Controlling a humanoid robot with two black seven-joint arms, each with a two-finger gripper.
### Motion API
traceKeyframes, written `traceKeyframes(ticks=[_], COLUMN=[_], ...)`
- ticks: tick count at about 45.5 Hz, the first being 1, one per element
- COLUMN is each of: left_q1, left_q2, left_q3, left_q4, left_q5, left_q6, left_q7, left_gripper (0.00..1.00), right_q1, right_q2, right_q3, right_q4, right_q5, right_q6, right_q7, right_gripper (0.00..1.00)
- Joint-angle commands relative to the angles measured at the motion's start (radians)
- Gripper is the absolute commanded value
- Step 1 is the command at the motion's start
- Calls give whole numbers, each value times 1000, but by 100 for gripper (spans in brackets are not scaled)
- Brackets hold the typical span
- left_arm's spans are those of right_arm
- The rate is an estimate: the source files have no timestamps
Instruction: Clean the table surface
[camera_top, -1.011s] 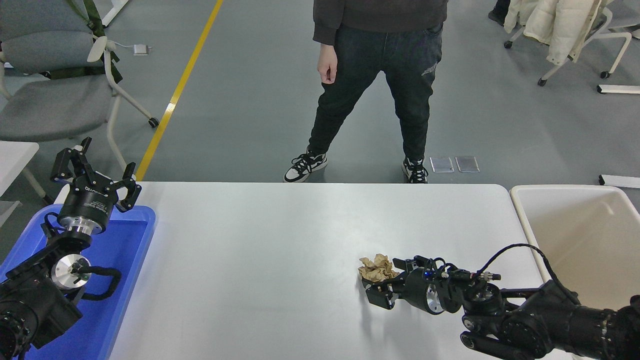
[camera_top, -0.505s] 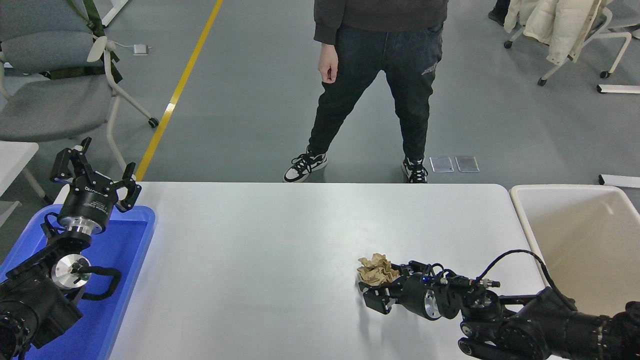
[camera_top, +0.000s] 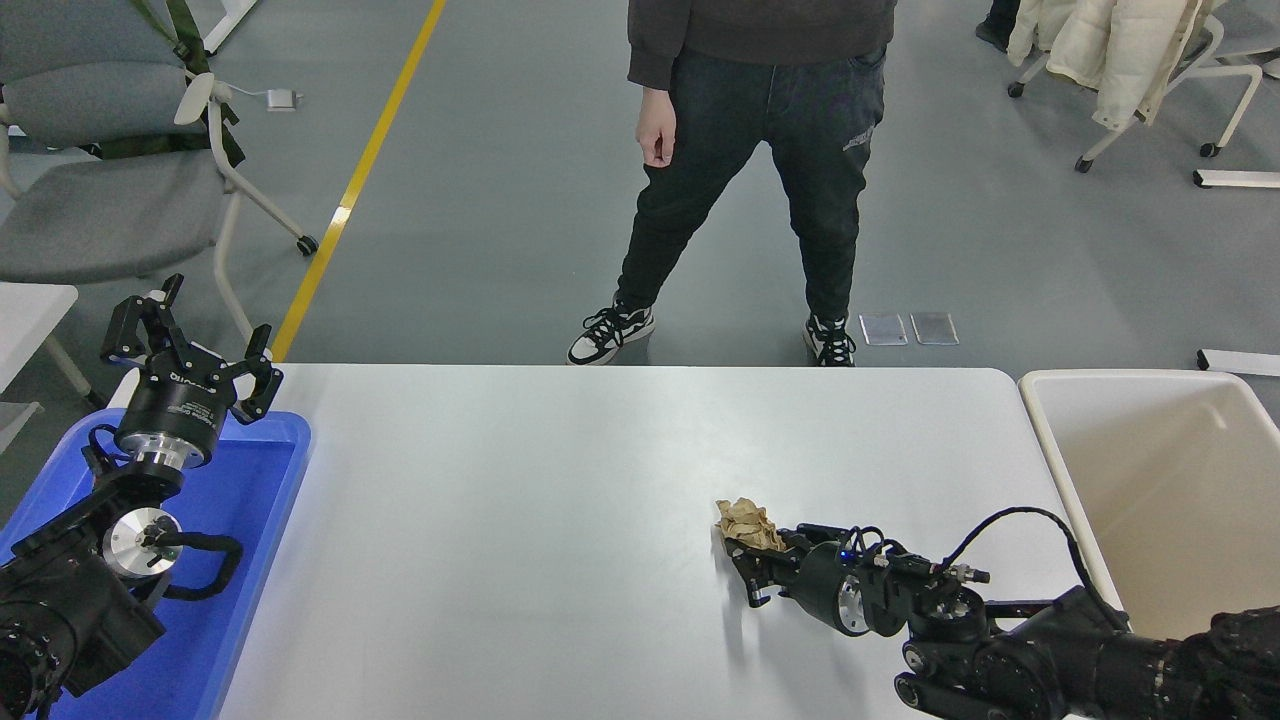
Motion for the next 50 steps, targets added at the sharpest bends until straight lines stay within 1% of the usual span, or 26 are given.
traceKeyframes(ticks=[1, 9, 16, 27, 31, 35, 44, 50], left_q1=[0, 0, 0, 0, 0, 0, 0, 1], left_q2=[0, 0, 0, 0, 0, 0, 0, 0], left_q3=[0, 0, 0, 0, 0, 0, 0, 0], left_q4=[0, 1, 0, 0, 0, 0, 0, 1], left_q5=[0, 0, 0, 0, 0, 0, 0, 0], left_q6=[0, 0, 0, 0, 0, 0, 0, 0], left_q7=[0, 0, 0, 0, 0, 0, 0, 0], left_gripper=[100, 100, 100, 100, 100, 100, 100, 100], right_q1=[14, 52, 111, 227, 270, 301, 310, 312], right_q2=[4, -47, -117, -243, -306, -369, -472, -530], right_q3=[1, 13, 15, 16, 18, 18, 74, 127], right_q4=[15, 73, 194, 368, 441, 509, 636, 661], right_q5=[130, 222, 327, 443, 508, 525, 535, 598], right_q6=[2, 7, 19, 39, 52, 65, 75, 110], right_q7=[4, 48, 43, 33, 20, 20, 22, 23], right_gripper=[0, 0, 0, 0, 0, 0, 0, 0])
